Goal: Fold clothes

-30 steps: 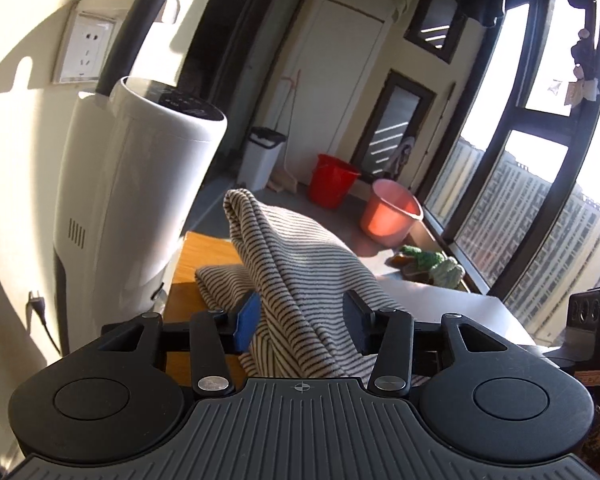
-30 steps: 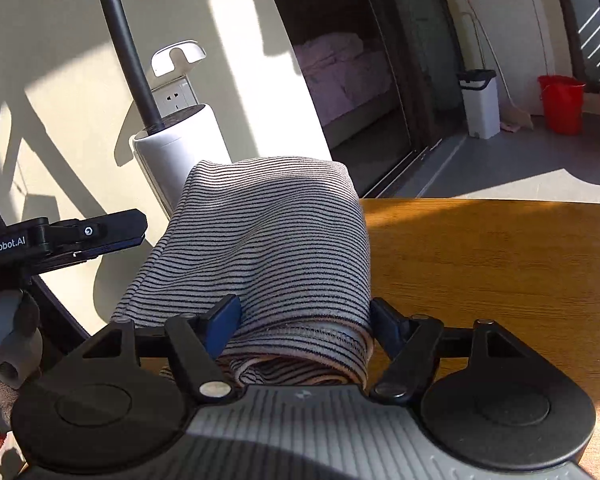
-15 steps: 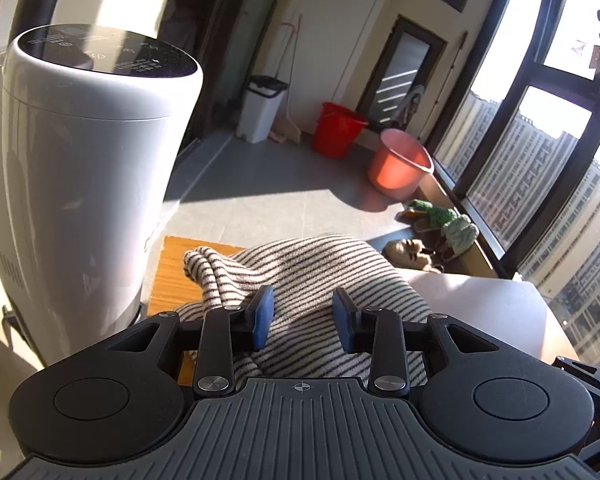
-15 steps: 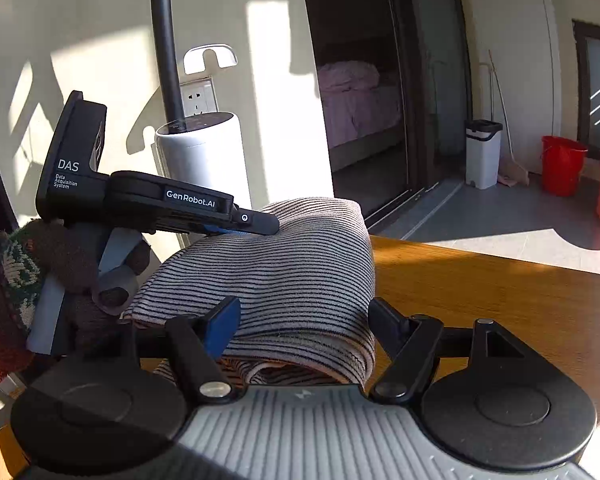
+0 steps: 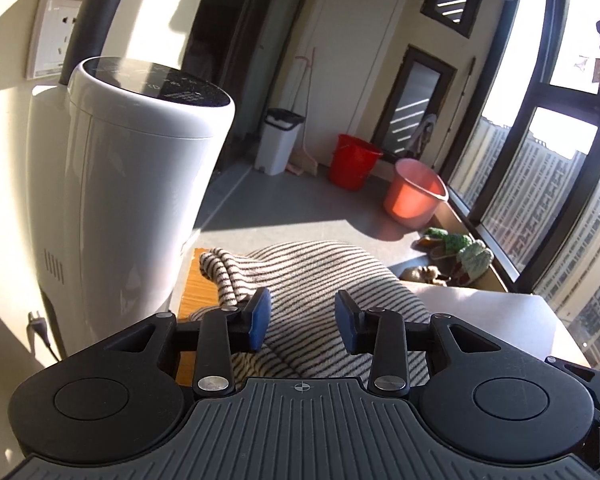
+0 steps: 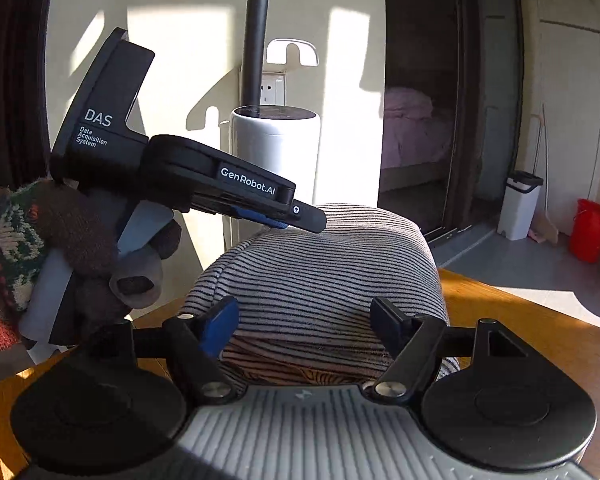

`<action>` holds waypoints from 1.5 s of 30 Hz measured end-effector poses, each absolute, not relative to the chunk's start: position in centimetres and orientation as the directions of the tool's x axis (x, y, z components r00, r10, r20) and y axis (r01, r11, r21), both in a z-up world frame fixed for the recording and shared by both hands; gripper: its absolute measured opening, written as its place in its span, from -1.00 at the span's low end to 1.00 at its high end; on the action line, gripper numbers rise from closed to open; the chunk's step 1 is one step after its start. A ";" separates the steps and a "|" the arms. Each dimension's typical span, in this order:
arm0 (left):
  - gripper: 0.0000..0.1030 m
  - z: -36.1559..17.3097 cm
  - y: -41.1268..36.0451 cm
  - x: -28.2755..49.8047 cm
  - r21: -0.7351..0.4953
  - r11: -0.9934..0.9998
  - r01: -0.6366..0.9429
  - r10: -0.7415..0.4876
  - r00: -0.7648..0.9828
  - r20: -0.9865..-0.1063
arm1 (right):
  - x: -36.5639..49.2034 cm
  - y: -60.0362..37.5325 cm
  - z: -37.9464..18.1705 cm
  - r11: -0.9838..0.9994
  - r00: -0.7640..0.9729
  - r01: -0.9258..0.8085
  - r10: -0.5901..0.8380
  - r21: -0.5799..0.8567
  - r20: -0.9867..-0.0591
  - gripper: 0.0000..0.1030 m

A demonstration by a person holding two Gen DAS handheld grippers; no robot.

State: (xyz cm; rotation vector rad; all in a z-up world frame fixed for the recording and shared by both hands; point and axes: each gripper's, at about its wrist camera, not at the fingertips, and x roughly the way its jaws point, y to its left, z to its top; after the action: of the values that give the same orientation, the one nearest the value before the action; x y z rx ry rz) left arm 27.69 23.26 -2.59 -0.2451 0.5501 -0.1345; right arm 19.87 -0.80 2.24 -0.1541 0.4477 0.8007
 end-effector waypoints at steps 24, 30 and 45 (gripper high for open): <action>1.00 -7.2 14.7 11.3 -0.009 0.954 -0.299 0.211 0.695 -0.687 | 15.8 -9.6 -0.8 0.898 0.656 -0.439 0.318 -0.003 -0.685 1.00; 1.00 -7.2 12.9 11.3 0.000 0.954 -0.301 0.220 0.697 -0.682 | 16.1 -9.5 -0.8 0.884 0.649 -0.467 0.342 -0.001 -0.679 1.00; 1.00 -7.4 13.1 11.4 0.001 0.955 -0.297 0.219 0.703 -0.676 | 15.4 -10.4 -0.9 0.911 0.683 -0.413 0.310 0.002 -0.662 1.00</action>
State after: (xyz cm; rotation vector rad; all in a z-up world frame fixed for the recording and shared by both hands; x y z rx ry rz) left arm 11.40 13.11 -7.43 -0.1115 0.7373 0.2877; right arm 15.39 -10.38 -0.86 -0.1519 0.7123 0.4071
